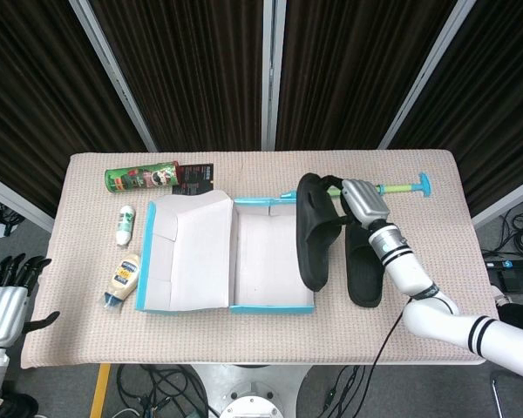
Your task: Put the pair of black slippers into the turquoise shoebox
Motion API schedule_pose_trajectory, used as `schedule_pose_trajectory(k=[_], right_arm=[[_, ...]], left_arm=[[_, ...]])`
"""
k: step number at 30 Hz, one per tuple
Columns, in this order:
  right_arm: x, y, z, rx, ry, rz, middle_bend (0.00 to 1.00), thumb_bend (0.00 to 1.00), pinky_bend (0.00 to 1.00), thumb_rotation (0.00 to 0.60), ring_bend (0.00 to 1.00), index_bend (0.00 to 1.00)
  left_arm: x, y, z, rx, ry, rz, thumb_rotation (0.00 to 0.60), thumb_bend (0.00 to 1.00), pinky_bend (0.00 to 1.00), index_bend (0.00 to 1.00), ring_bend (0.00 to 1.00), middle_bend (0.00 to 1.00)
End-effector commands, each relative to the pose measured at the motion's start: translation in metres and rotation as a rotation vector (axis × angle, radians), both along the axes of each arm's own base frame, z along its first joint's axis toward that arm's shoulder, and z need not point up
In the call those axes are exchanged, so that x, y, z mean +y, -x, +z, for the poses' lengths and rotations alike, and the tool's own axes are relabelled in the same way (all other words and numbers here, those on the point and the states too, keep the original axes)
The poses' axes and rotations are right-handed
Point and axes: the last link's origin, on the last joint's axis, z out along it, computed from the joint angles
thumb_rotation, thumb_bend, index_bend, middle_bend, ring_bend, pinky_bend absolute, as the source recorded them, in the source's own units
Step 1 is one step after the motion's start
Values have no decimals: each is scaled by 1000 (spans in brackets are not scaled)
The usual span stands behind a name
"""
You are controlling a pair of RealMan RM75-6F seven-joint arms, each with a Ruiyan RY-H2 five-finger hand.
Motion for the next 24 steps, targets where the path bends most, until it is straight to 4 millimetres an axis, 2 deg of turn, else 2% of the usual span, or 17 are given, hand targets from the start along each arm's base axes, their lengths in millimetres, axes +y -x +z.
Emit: schedule_pose_trajectory(k=[1,11,20,24], right_arm=[[7,-23,-30,-143,-60,24,392,286,904,600,745,420],[8,-55,-92,-286,-80,12,380,291,904,600,740,424],[4,-68,-125,-304,-44,-1,379,295,904,600,733,424],[6,-70,-133,-289,-30,14,379,296,904,600,733,424]], left_arm=[[-2,1,0,-3,-1,3,600,29,33,165,41,120],[-2,5,-1,-10,0,9,600,28,33,165,41,120],[-3,8,-1,-12,0,18,600,29,33,165,41,120],[-3,9,-1,-13,0,22,600,29,33,165,41,120]])
